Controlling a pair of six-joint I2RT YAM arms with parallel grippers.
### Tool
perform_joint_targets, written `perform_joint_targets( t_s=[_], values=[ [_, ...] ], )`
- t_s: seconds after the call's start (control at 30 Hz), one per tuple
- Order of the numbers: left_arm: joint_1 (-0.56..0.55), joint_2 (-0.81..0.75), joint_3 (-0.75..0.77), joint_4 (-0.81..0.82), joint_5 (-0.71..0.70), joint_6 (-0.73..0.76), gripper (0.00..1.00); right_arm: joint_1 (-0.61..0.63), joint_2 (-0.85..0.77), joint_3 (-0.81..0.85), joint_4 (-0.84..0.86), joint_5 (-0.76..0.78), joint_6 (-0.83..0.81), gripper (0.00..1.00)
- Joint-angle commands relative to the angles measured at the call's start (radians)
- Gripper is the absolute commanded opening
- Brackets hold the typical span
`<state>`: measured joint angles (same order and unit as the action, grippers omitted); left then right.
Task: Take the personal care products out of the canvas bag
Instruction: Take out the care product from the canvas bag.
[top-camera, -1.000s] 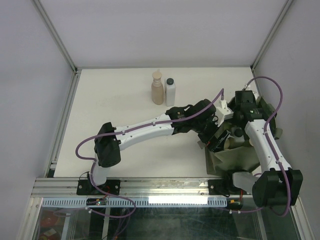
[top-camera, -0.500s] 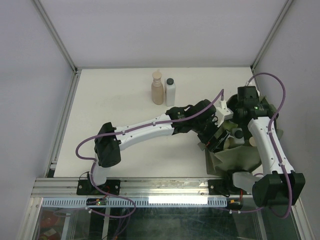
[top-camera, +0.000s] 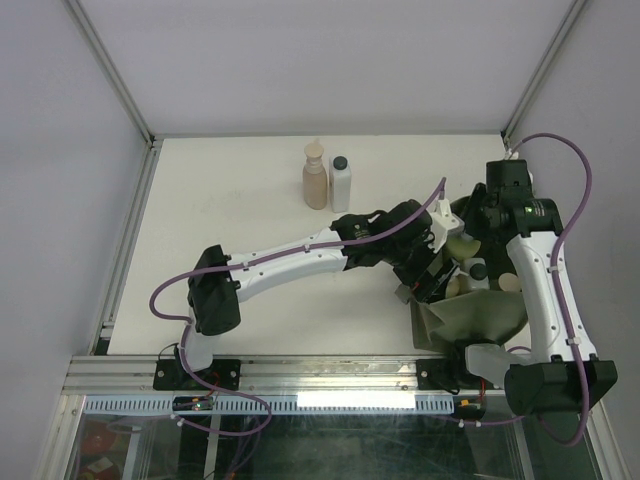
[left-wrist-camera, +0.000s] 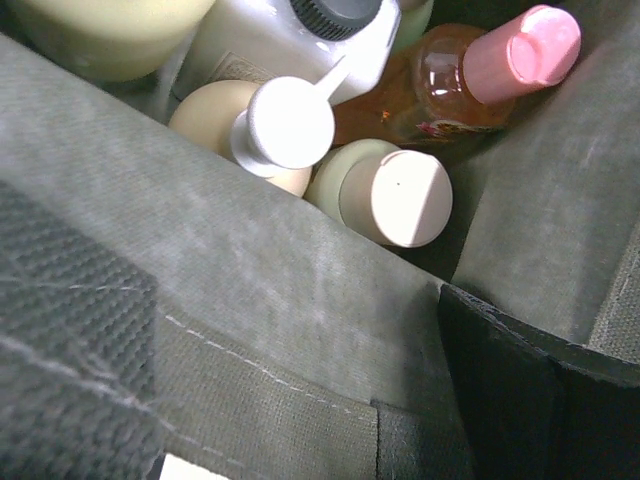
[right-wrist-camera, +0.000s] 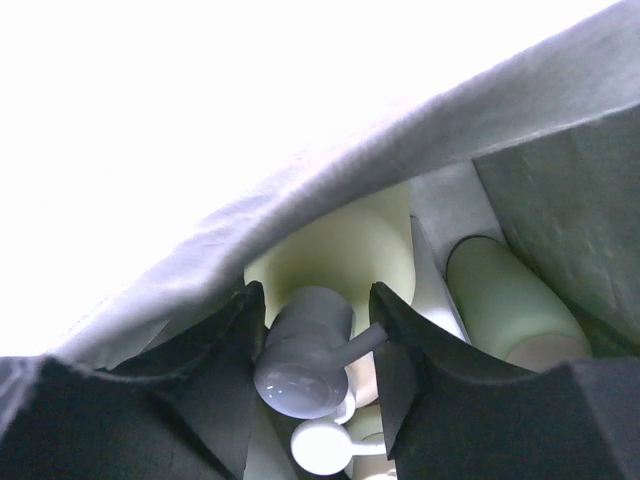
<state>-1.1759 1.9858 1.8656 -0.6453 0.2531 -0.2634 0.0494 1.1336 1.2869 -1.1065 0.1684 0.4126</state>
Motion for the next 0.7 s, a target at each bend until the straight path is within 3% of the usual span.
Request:
perform_joint_targets(
  t_s=[0.0, 0.27, 0.43, 0.67],
  values=[
    [0.039, -0.079, -0.026, -0.021, -0.101, -0.017, 0.99, -0.004, -0.058, 0.041, 0.061, -0.007, 0.006, 0.0],
    [0.041, -0.089, -0.043, -0.021, -0.036, -0.013, 0.99, -0.004, -0.01, -0.06, 0.169, -0.03, -0.045, 0.0],
    [0.028, -0.08, -0.03, 0.005, 0.14, 0.07, 0.99, -0.005, 0.024, -0.13, 0.233, -0.052, -0.037, 0.0],
    [0.016, -0.001, 0.026, -0.034, 0.242, 0.129, 0.99, -0.02, 0.1, -0.177, 0.306, -0.066, -0.088, 0.0]
  ],
)
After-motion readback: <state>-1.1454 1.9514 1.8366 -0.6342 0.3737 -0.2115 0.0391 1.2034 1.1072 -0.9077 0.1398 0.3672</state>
